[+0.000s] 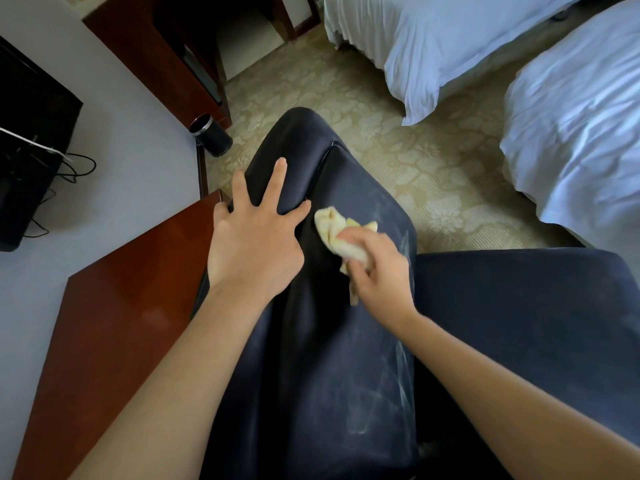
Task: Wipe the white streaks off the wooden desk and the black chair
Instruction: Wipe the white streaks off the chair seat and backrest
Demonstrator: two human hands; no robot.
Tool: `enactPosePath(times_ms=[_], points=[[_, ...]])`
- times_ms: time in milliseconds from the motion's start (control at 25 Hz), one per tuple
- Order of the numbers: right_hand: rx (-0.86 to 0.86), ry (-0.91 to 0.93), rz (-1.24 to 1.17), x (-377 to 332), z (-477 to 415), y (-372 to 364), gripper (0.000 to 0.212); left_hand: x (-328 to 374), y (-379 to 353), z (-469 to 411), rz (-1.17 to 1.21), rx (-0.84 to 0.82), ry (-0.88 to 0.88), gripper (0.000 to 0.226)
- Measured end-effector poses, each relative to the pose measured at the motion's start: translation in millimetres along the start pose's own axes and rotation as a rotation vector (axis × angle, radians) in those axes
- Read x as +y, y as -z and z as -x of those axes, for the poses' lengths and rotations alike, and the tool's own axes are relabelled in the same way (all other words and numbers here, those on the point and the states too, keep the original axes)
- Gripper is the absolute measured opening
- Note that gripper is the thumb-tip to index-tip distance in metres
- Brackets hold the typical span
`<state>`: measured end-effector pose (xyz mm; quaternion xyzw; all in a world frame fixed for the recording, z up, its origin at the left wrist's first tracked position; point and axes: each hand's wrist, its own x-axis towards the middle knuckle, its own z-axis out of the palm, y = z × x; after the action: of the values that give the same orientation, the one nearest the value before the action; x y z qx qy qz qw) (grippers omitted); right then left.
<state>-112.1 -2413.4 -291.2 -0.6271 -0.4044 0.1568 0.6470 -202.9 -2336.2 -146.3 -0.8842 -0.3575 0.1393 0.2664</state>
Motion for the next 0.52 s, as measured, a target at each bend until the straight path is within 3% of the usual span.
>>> enactPosePath(times_ms=[240, 320, 520], points=[[-0.35, 0.059, -0.008, 11, 31, 46, 0.042, 2, 4, 0, -0.004, -0.004, 0.005, 0.053], [-0.374, -0.004, 0.036, 19, 30, 60, 0.044, 2, 4, 0, -0.003, -0.006, 0.005, 0.053], [0.152, -0.245, 0.364, 43, 7, 70, 0.035, 2, 4, 0, -0.007, 0.015, 0.005, 0.053]])
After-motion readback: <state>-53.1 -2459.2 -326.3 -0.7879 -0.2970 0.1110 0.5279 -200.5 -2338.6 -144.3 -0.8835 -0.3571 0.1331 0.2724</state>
